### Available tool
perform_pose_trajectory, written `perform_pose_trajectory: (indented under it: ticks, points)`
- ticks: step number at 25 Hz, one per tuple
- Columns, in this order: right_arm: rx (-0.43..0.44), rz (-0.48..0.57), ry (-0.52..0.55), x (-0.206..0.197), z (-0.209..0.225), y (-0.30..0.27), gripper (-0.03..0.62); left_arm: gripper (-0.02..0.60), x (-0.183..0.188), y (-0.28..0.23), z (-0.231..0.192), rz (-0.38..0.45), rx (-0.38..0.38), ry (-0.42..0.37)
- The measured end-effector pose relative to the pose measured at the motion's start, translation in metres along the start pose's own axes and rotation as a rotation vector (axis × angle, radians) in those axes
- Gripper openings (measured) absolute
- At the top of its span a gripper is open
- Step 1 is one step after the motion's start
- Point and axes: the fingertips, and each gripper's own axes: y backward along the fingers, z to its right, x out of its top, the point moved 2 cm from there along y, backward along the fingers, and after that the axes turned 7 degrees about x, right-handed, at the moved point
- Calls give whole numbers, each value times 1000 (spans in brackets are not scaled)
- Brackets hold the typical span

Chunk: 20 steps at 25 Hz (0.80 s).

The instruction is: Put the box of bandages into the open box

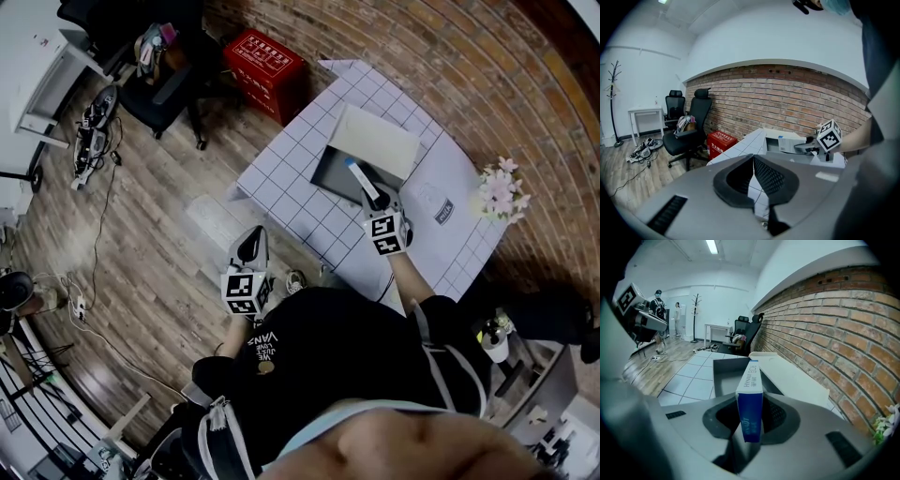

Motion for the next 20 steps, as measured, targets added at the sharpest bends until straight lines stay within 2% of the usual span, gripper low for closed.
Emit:
perform_pose_trajectory:
  ticks: [20]
  points:
    - [-4,-3,-16,3,-5,3,86,12,-2,6,3,-1,-12,-5]
